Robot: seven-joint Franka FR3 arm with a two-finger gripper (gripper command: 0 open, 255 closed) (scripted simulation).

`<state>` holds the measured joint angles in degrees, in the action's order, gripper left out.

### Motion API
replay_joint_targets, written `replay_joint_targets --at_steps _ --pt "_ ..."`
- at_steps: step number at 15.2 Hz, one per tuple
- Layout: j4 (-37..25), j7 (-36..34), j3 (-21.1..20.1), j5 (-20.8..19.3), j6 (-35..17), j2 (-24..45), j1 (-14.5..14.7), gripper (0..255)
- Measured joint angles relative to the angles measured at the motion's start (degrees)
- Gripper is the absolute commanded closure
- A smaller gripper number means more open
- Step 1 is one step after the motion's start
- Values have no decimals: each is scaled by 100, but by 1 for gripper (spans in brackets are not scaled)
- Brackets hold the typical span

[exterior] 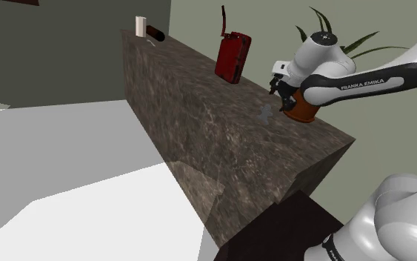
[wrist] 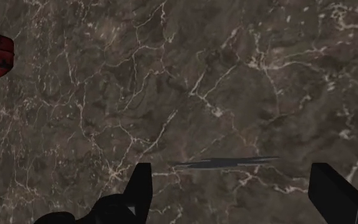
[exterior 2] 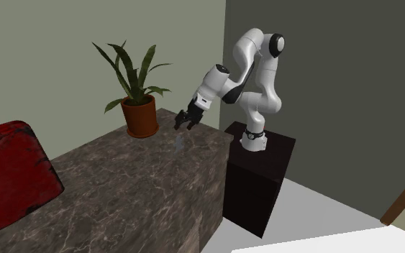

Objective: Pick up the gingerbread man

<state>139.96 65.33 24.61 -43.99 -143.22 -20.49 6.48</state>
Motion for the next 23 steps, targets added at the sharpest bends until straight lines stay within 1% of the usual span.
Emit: replay_joint_targets --at_steps 1,3,9,10,20,23 --pt "-36 155 58 -41 -145 94 22 0" --pt "-13 232 117 -127 -339 194 12 0" --pt "159 -44 174 -430 -827 508 -96 0" --pt "166 -60 179 -446 -856 530 -104 255" --pt "162 -82 182 -463 -884 548 -111 255" --pt "107 45 173 -349 -731 450 -66 255"
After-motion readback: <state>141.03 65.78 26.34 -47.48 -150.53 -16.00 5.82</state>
